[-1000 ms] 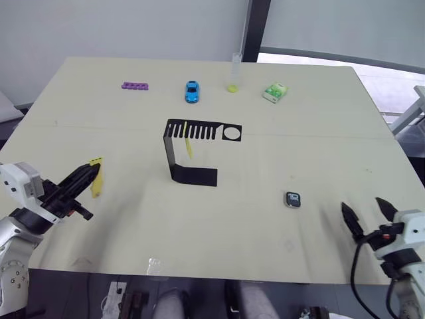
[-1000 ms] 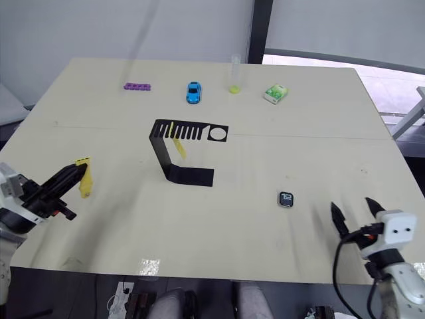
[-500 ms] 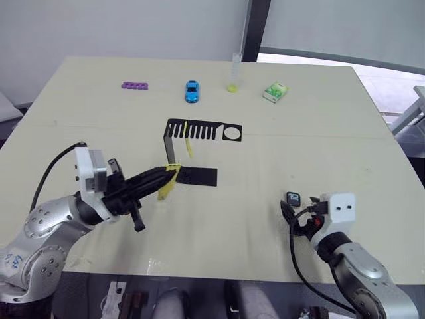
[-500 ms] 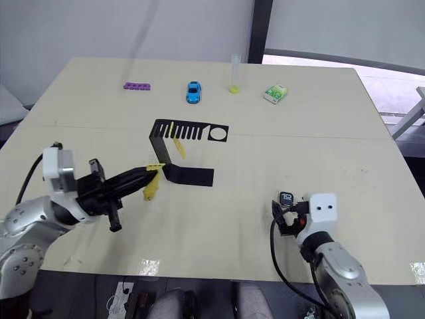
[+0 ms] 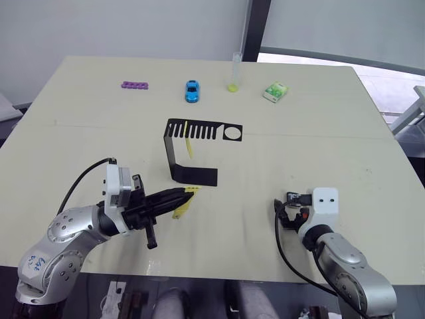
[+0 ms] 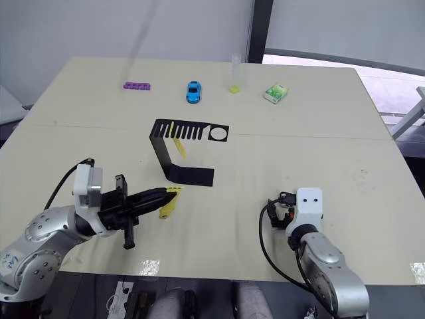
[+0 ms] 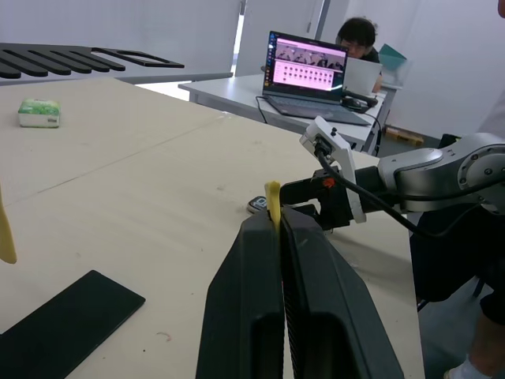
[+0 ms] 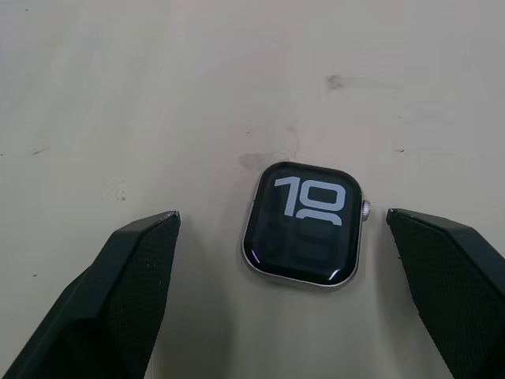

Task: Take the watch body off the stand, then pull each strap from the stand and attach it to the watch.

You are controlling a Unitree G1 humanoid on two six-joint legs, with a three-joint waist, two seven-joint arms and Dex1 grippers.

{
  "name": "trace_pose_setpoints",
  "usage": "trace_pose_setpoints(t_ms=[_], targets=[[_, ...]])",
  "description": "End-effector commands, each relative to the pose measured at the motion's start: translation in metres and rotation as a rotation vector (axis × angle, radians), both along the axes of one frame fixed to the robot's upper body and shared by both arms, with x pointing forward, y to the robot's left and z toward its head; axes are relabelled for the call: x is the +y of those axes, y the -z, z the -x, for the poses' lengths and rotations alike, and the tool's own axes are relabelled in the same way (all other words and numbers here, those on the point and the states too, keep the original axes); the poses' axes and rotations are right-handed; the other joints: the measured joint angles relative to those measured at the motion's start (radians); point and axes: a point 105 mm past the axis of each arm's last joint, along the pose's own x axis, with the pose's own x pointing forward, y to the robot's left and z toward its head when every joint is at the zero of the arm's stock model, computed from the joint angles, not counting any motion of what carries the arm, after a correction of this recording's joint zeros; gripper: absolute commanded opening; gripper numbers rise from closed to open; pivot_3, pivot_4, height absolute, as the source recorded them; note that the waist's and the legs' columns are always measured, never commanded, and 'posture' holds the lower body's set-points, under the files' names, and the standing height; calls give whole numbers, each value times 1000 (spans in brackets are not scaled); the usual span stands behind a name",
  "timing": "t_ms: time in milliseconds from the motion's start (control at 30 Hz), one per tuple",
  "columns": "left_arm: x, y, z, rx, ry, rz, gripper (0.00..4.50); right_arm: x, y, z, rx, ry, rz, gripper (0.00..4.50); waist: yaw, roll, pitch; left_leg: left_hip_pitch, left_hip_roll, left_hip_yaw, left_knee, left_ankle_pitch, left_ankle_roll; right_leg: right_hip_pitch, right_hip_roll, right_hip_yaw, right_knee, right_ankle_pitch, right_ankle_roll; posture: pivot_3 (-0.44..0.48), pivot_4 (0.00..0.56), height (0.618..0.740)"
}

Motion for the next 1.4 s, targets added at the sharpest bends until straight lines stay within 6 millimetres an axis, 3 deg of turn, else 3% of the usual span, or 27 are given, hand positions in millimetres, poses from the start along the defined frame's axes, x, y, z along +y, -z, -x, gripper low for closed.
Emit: trace_pose_setpoints(t_ms=[33,667,967,1400], targets=[[-2,-8,3,-22,16,20,0,2,0,4,4,27,1,4459,-1,0,0,0,0,0,0,0,0,0,0,0,0,0,0,0,150,740],[4,-13,-3,-2,-14,66,0,5,11,-9,48,20,-8,4459,-4,-9,-5,0,0,0,0,0,0,0,0,0,0,0,0,0,150,740],[8,-6,-2,10,-18,38,0,-6,18,1,80,64,-1,4459,0,-13,-8,0,0,0,0,0,0,0,-1,0,-1,0,0,0,150,740],[8,-5,1,20,-4,21,0,-1,21,6,95,63,-26,4459,1,-13,-8,0,0,-2,-1,0,0,0,-1,-1,-1,0,0,0,150,740]])
